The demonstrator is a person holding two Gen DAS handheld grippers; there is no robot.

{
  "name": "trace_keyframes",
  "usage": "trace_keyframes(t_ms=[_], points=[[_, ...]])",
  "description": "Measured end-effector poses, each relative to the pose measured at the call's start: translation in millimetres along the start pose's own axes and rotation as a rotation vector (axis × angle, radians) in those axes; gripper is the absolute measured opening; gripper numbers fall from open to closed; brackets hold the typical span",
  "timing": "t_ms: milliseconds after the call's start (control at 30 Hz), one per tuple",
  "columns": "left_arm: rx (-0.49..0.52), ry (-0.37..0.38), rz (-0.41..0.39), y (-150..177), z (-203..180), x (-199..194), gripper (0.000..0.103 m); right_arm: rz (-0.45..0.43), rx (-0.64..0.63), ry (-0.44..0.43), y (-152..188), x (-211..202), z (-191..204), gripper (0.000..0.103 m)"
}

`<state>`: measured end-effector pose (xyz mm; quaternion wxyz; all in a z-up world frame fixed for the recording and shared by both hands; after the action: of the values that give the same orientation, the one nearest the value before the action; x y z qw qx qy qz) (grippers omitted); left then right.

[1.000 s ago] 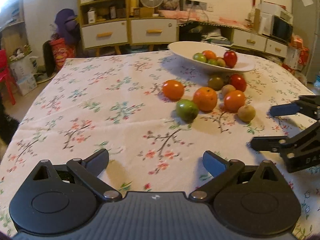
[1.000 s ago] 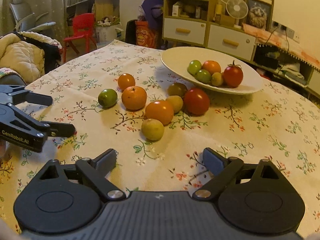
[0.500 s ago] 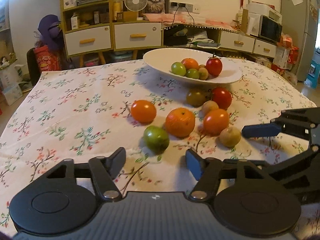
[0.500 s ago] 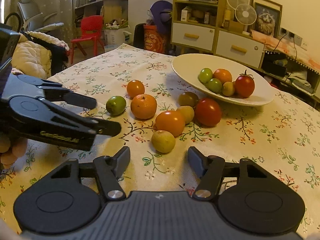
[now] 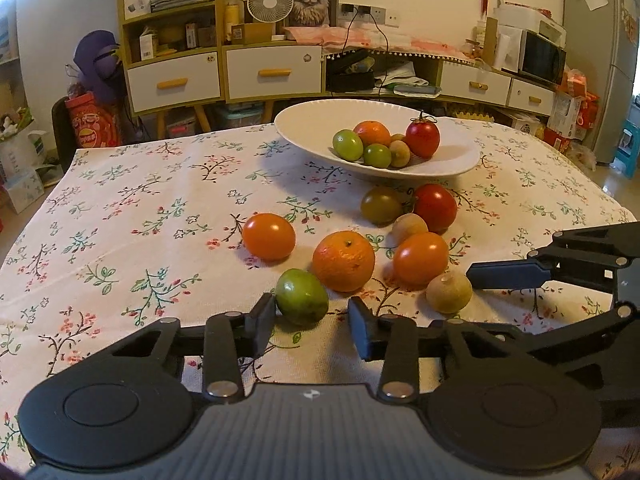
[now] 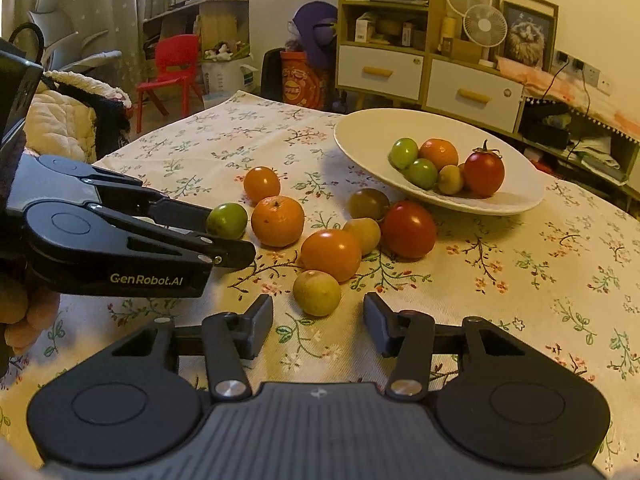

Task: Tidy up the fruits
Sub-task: 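Grasp a green fruit with the left tool while the right tool grasps a yellow fruit, then lift and carry the green and yellow fruits in both tools over the plate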

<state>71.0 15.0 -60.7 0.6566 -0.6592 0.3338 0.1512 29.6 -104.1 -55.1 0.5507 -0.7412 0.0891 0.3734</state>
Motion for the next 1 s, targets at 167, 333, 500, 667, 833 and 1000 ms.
trace_keyframes(t_ms=[167, 333, 500, 667, 833, 1000], points=[[0.0, 0.001, 0.006, -1.1, -1.0, 0.4, 0.03, 0.001, 0.004, 0.003, -2.0, 1.4, -2.2, 0.043], [-0.008, -0.011, 0.006, -1.1, 0.1, -0.2, 0.027, 0.001, 0.005, 0.006, -3.1, 1.7, -2.5, 0.039], [-0.012, -0.018, 0.01, -1.2, -0.7, -0.9, 0.027, 0.004, 0.01, 0.004, -4.4, 1.9, -4.9, 0.032], [-0.019, -0.017, 0.017, -1.1, -1.1, -2.4, 0.026, 0.009, 0.01, -0.008, -5.2, 1.5, -4.5, 0.023], [-0.03, -0.011, 0.027, -1.9, -1.5, -3.6, 0.026, 0.012, 0.018, -0.01, -5.3, 1.0, -4.9, 0.023], [-0.054, -0.001, 0.043, -2.5, -2.6, -6.9, 0.026, 0.021, 0.048, -0.028, -6.4, -0.2, -7.6, 0.023]])
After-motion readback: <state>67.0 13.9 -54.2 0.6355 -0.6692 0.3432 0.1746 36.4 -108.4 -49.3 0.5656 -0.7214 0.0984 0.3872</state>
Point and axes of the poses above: each gripper's, at about its wrist camera, not at the fingertips, and x roughly the way its jaws point, z to its left, y to its underside, the point moved 3 cm from there along x, roughly the way its jaws point, and after that the axes turned 7 degrees about -x, right-handed, at the moved point
